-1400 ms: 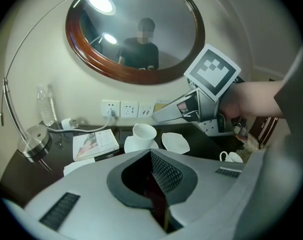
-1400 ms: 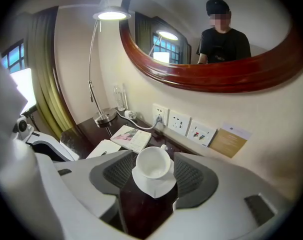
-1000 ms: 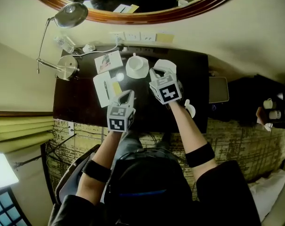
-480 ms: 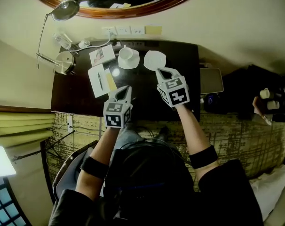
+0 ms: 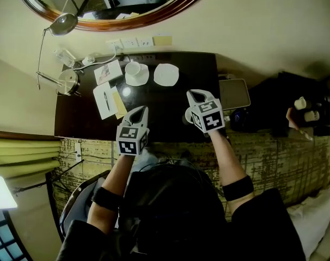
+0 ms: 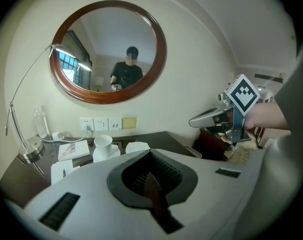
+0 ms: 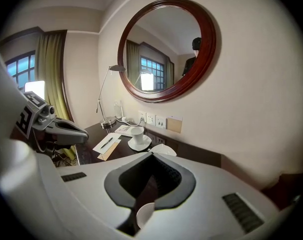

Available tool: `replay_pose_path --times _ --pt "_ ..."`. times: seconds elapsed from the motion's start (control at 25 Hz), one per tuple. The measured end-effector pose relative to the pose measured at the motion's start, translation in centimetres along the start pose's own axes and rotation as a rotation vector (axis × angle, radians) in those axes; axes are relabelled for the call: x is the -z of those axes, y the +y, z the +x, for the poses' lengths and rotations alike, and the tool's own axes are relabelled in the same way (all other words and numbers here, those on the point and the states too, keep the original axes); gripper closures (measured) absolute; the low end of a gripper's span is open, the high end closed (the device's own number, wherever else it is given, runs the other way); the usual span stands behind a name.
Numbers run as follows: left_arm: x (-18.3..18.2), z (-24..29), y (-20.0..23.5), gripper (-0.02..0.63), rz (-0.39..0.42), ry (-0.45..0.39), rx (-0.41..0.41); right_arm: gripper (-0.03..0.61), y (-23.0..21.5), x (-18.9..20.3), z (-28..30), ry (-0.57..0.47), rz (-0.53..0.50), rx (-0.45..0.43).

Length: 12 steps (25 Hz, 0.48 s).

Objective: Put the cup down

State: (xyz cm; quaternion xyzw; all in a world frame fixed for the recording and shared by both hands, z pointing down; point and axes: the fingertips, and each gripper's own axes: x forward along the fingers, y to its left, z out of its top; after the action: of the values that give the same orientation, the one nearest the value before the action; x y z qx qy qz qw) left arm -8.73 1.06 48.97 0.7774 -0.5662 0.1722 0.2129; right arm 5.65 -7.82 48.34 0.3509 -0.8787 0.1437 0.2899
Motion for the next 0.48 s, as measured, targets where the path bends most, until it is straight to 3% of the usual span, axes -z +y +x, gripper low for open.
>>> replay_pose_path --times 0.48 --pt "0.0 2.9 -3.9 0.606 0.069 0.068 0.070 0.578 -3.8 3.5 -1.5 0.036 0.058 0.025"
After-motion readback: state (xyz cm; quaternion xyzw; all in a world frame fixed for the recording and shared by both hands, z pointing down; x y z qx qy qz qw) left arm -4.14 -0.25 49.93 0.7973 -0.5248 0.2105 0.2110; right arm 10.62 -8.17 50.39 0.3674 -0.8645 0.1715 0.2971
